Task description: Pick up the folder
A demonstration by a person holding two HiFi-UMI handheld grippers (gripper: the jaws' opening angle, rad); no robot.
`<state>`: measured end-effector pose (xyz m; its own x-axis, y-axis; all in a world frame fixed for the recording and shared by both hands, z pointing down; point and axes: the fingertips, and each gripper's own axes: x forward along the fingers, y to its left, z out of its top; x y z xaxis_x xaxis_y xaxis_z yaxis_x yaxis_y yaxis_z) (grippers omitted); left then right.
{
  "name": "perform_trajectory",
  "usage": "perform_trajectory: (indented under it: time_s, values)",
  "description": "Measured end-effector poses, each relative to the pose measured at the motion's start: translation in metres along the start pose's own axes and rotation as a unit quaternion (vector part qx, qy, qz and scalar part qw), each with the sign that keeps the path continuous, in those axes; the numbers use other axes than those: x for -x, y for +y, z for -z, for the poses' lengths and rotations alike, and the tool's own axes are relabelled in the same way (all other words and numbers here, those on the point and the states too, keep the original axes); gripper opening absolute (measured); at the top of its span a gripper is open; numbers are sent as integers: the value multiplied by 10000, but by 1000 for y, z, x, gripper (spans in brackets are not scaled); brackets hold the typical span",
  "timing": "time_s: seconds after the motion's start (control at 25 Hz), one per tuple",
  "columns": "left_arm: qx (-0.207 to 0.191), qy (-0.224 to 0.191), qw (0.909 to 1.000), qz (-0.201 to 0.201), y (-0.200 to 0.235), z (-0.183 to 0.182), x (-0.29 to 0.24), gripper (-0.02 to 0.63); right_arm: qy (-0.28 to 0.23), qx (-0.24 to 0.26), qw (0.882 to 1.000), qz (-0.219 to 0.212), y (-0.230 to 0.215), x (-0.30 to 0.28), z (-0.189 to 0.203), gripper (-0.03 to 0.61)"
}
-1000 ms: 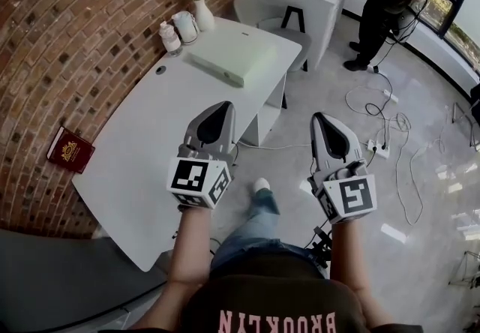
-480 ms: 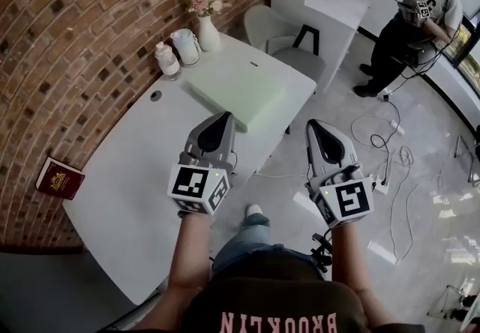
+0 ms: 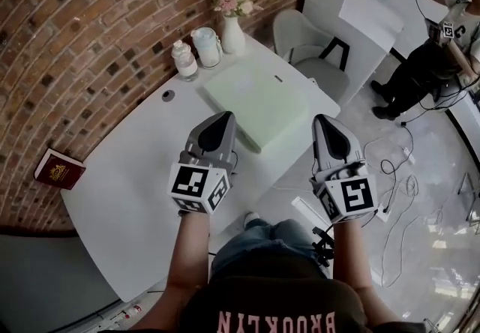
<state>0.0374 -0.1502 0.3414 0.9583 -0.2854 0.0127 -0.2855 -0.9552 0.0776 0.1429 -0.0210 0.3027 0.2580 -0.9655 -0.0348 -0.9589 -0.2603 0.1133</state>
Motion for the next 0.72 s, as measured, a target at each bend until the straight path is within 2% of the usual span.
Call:
perform_trajectory:
  time_s: [0.2, 0.4, 0.56, 0.72]
  values:
    - [67, -17, 9992, -390, 26, 2, -7, -3, -22, -42, 9996, -287, -5, -34, 5, 0]
    - [110, -24, 9949, -1005, 49, 5, -16, -3, -111, -136, 9971, -744, -19, -73, 9, 0]
    - [213, -6, 9869, -1600, 71, 8, -28, -3, -179, -214, 9932, -1134, -36, -108, 12, 0]
    - [253, 32, 9760, -2162, 83, 10, -40, -3, 36, -249, 9867, -1608, -50, -142, 21, 0]
